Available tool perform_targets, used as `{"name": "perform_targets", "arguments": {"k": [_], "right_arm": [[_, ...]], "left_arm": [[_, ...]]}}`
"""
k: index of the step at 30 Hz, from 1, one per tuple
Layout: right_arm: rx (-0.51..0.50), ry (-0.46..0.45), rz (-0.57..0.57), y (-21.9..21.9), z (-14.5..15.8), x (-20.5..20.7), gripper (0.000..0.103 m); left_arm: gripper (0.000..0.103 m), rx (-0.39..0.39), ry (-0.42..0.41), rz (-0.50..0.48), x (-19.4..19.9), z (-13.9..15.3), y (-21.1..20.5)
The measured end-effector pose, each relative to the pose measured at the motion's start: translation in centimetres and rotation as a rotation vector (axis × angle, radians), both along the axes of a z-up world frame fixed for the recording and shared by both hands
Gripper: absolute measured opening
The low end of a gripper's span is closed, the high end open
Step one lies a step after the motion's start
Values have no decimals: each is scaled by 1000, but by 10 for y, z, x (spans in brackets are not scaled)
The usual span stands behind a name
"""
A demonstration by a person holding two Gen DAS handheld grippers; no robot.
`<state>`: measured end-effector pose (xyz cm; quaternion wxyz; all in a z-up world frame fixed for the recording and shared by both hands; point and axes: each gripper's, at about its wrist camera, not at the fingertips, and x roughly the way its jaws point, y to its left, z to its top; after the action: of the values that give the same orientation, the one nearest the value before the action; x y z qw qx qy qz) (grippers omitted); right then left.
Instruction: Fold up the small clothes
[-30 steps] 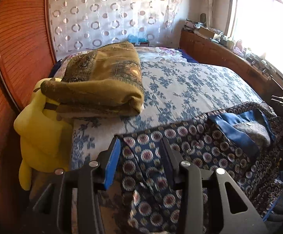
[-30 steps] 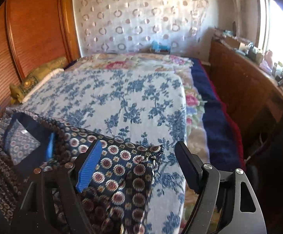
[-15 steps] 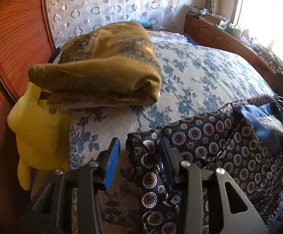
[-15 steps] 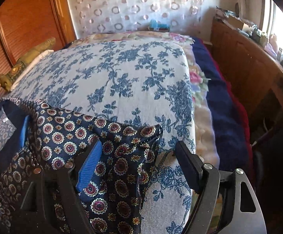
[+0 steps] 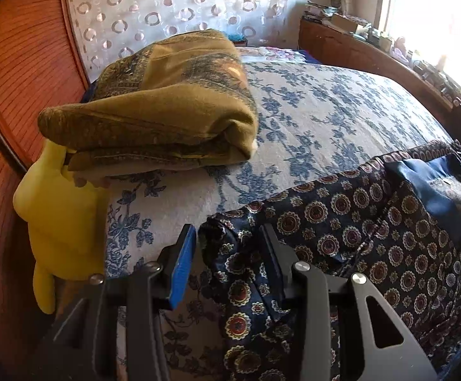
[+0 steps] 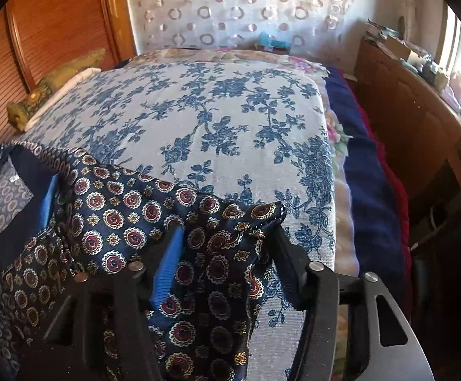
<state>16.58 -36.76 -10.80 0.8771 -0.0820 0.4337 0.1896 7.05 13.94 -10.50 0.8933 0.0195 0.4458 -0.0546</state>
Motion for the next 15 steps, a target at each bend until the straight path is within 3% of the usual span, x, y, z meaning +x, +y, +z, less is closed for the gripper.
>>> {"name": "perform_targets", "arguments": {"k": [3, 5, 12, 15], "right_arm": [[11, 2, 7, 0, 1, -1, 31], [34, 12, 25, 1, 1, -2, 10], [30, -60, 33, 9, 13, -16, 3], [45, -107, 42, 7, 28, -23, 3]], "left_arm": [[16, -14, -8, -31, -3, 2, -4], [4, -19, -25, -38, -7, 6, -5], [2, -68, -142, -37, -28, 50, -5], [2, -43, -192, -56, -36, 69, -8]]}}
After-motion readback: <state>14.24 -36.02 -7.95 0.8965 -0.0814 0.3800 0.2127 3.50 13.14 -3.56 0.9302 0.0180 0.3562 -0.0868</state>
